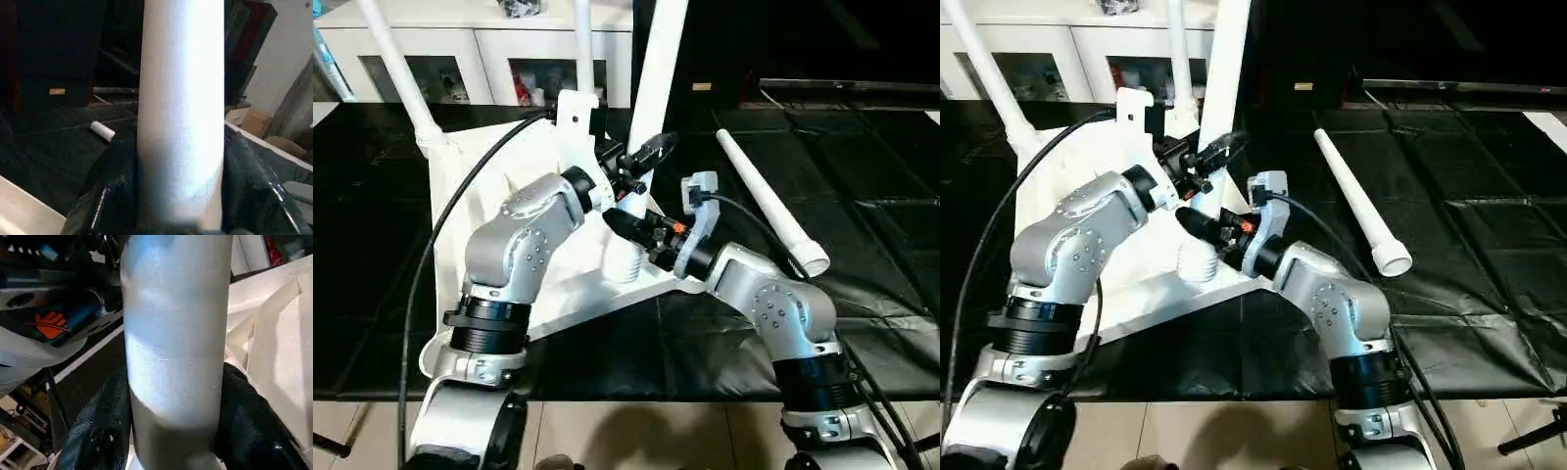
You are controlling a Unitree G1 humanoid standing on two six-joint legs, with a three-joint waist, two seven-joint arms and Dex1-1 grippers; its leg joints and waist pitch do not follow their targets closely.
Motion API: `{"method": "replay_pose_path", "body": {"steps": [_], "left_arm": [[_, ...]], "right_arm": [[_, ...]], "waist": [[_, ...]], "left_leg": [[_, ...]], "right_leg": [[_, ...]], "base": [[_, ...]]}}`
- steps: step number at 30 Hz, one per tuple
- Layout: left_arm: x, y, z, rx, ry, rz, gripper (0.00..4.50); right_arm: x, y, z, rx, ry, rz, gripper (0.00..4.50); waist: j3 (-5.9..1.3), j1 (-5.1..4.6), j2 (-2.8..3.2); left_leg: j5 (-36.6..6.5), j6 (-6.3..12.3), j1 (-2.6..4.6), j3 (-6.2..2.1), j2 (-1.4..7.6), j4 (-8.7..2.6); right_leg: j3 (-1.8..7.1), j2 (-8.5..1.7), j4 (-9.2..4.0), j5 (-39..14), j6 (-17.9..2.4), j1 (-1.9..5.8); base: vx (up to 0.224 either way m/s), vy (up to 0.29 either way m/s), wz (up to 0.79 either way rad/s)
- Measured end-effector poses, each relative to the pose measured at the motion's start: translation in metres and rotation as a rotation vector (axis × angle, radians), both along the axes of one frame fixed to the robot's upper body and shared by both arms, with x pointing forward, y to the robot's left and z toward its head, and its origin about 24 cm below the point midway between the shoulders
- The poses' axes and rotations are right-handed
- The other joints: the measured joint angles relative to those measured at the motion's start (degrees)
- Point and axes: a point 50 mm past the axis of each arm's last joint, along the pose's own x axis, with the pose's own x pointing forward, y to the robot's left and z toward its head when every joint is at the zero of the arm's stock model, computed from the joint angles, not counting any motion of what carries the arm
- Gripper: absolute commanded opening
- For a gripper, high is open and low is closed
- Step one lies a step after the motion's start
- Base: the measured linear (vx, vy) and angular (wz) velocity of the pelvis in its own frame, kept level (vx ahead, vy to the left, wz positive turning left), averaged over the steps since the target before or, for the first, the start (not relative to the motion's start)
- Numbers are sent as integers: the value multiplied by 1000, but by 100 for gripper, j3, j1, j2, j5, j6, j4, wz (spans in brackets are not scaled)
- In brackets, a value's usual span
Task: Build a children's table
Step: Pick table leg
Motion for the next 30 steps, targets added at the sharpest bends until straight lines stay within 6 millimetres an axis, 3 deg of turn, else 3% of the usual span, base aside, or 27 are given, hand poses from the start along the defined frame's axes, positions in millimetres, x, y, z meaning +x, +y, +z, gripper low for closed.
{"method": "replay_pose_path", "body": {"steps": [2,7,11,16,22,28,29,30], "left_arm": [[0,2,2,-43,22,-13,255],[-1,5,9,-97,19,-51,289],[-4,8,11,-150,49,-148,315],[-11,10,23,-251,63,-332,315],[-32,16,23,-338,116,-652,315],[-41,21,29,-462,136,-790,315],[-42,21,29,-467,138,-800,287],[-43,22,29,-468,141,-811,287]], "right_arm": [[0,-2,2,5,-11,17,193],[-1,-10,-2,21,8,49,191],[-5,-18,7,36,-41,130,191],[-16,-28,11,53,-78,266,191],[-33,-45,12,67,-102,492,191],[-41,-46,17,78,-129,614,191],[-41,-46,17,79,-131,621,191],[-42,-47,17,80,-133,631,191]], "waist": [[0,0,0],[0,0,1],[0,4,1],[0,20,1],[-1,26,0],[-2,27,-2],[-2,30,-2],[-2,34,-2]], "left_leg": [[0,0,0,0,0,0],[0,1,0,0,0,1],[7,14,-1,0,0,2],[8,15,2,0,0,4],[17,33,1,0,0,8],[25,41,7,0,2,18],[25,40,7,1,2,20],[25,40,7,0,2,22]], "right_leg": [[0,0,0,0,0,0],[0,0,0,2,-3,0],[0,0,0,3,-5,0],[0,0,1,4,-6,4],[0,0,3,3,-6,3],[0,0,16,3,-5,6],[0,0,18,3,-4,7],[0,0,18,3,-4,7]], "base": [[0,0,0],[0,0,0],[0,0,0],[0,0,0],[0,0,0],[0,0,0],[0,0,0],[0,0,0]]}}
